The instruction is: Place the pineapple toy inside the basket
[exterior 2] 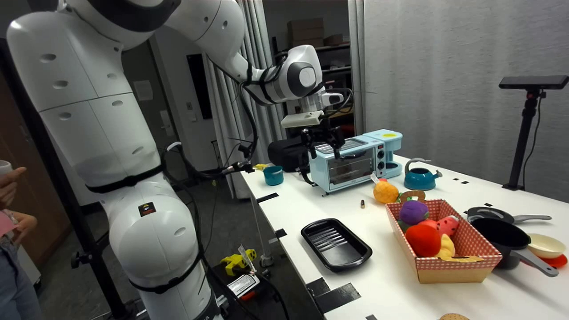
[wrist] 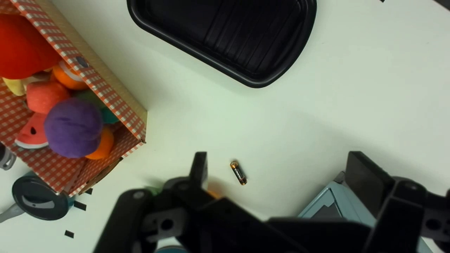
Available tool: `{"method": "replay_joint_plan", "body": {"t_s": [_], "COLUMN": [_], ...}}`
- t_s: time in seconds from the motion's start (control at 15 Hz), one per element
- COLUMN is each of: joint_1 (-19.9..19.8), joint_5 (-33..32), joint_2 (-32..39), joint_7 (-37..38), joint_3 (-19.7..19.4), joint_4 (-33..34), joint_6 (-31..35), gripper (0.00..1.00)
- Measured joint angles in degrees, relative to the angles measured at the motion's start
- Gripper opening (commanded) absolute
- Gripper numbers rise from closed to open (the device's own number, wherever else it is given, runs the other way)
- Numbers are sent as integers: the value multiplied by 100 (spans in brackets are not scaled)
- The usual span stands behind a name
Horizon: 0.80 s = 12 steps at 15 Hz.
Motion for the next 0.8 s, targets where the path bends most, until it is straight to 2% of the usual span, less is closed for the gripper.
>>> {"method": "replay_joint_plan", "body": {"t_s": [0.4,0.8], "joint_1": [0,1], "joint_5": [-350,-977], "joint_2": [236,1189], "joint_7": [19,362], "joint_3": [-4,-75], "joint_4": [200,1053], "joint_6": [130,599], "gripper": [100,100]}}
